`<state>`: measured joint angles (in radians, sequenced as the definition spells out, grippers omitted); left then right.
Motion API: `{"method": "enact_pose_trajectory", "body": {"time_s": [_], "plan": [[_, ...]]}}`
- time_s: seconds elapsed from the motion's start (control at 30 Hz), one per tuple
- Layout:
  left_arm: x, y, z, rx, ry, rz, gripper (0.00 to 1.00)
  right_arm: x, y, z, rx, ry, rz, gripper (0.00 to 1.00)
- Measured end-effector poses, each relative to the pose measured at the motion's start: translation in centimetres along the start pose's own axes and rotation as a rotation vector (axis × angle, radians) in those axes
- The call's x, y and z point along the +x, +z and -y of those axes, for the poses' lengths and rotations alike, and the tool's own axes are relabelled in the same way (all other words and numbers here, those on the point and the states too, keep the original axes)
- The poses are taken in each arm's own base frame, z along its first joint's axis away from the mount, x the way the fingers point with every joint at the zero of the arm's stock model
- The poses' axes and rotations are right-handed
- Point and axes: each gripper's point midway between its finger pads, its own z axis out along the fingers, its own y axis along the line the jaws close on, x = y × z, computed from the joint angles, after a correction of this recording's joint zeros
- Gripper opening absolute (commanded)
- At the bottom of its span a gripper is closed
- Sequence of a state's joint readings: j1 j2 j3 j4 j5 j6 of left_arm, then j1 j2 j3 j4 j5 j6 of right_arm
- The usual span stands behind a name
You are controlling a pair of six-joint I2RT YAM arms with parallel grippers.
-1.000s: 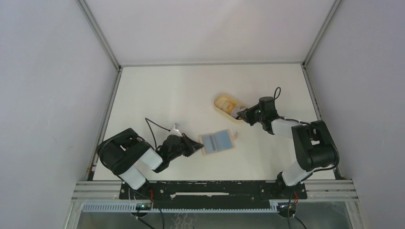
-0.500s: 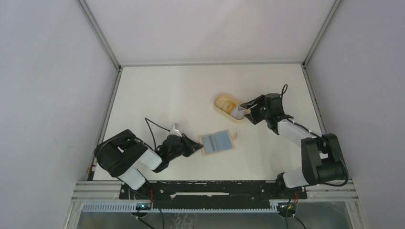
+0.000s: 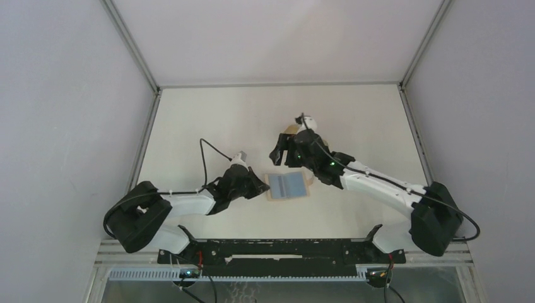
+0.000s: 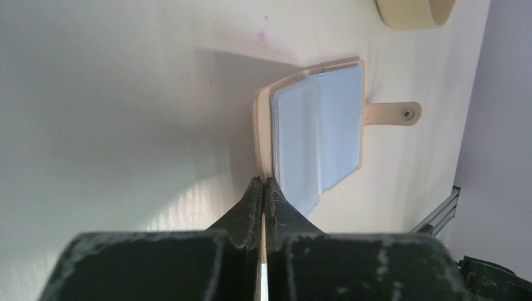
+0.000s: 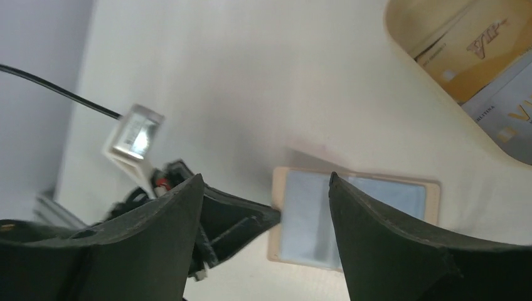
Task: Take the credit cards out of the card holder
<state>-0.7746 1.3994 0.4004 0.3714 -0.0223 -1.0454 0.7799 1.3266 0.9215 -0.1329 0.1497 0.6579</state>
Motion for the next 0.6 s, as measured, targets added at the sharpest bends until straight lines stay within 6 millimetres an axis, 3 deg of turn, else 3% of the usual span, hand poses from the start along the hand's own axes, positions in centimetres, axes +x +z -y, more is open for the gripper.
{"method": "enact_pose_trajectory", "body": {"time_s": [0.13,0.23,0.33,0.6], "plan": [[0.4,0.4,-0.7,-0.034,0.01,-0.02,0.0,3.2,2.5,0.7,0.065,-0.128,-0.115,0.91],[1.0,0.7,-1.5,-0.063,0.002,-0.039,0.0,6.2,3.8,2.4,0.124,-0.204,-0.201,0.94],[1.1,0.9,-1.4,-0.056,-0.005,-0.038,0.0,9.0,4.1,3.4,0.157,-0.259,-0.285,0.94],[1.3,1.5,-0.9,-0.033,-0.03,-0.035,0.0,12.8,4.4,4.0,0.183,-0.324,-0.38,0.94]]}}
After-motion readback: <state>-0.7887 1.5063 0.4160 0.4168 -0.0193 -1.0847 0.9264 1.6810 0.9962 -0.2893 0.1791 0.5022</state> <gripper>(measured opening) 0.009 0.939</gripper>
